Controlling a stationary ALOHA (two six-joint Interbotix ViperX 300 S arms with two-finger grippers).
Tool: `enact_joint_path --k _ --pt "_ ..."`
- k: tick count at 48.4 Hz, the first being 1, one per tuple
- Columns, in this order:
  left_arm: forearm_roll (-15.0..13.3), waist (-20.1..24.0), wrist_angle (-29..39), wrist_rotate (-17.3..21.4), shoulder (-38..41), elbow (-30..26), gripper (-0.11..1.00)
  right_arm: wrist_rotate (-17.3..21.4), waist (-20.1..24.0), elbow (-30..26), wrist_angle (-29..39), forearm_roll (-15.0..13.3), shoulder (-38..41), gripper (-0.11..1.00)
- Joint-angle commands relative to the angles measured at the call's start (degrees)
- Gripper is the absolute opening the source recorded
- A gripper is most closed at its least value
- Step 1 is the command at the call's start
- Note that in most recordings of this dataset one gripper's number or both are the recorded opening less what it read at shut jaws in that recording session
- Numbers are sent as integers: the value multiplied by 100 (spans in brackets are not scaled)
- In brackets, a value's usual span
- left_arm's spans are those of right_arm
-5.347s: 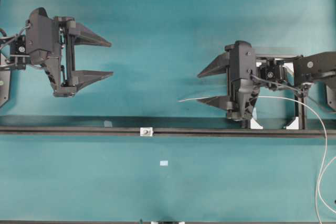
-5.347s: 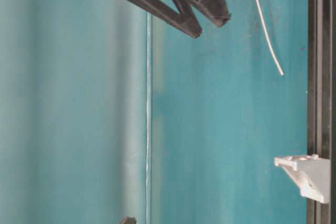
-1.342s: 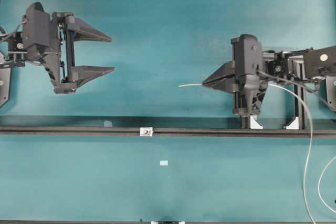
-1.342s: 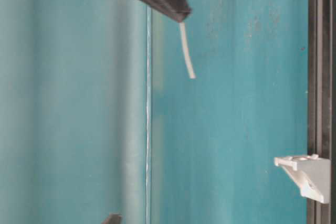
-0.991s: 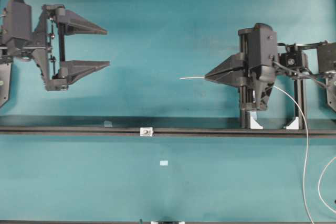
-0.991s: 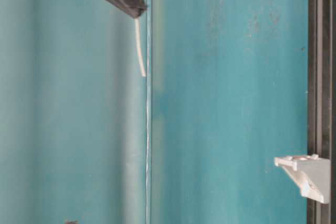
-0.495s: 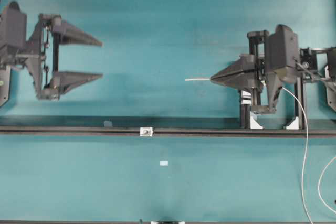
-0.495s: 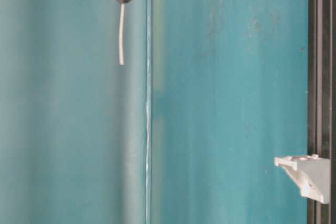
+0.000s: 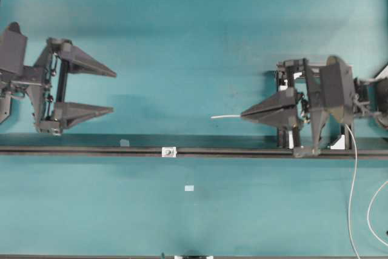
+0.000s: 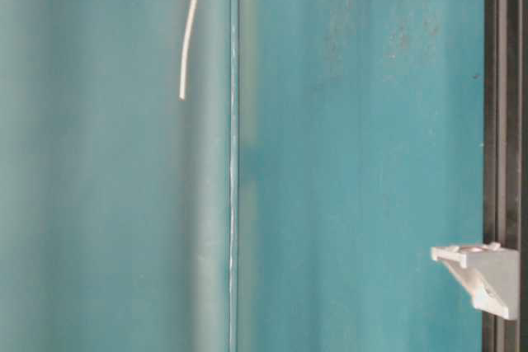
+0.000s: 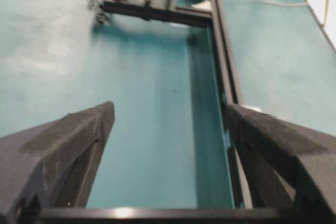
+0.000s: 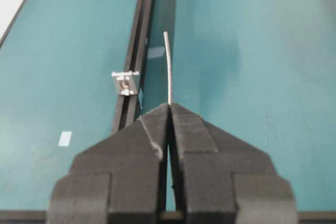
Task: Insert the wire into the hole on the left side and pull it with the left arm.
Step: 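Pull the gripped wire out of the fixture with the right gripper, then lower the right gripper and lay the wire along the black rail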
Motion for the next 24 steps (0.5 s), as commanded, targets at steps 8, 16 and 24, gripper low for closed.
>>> enact_joint_path --k 8,16,24 --pt "-18 -290 -976 -18 589 -18 75 -1485 940 -343 -826 2479 677 -2" --pt "-18 -501 -1134 -26 1011 -88 75 -1872 1415 -633 -967 3208 1072 -2" --pt "-18 -756 -1230 -35 1380 -246 75 -1846 1547 -773 -984 3226 1257 -2"
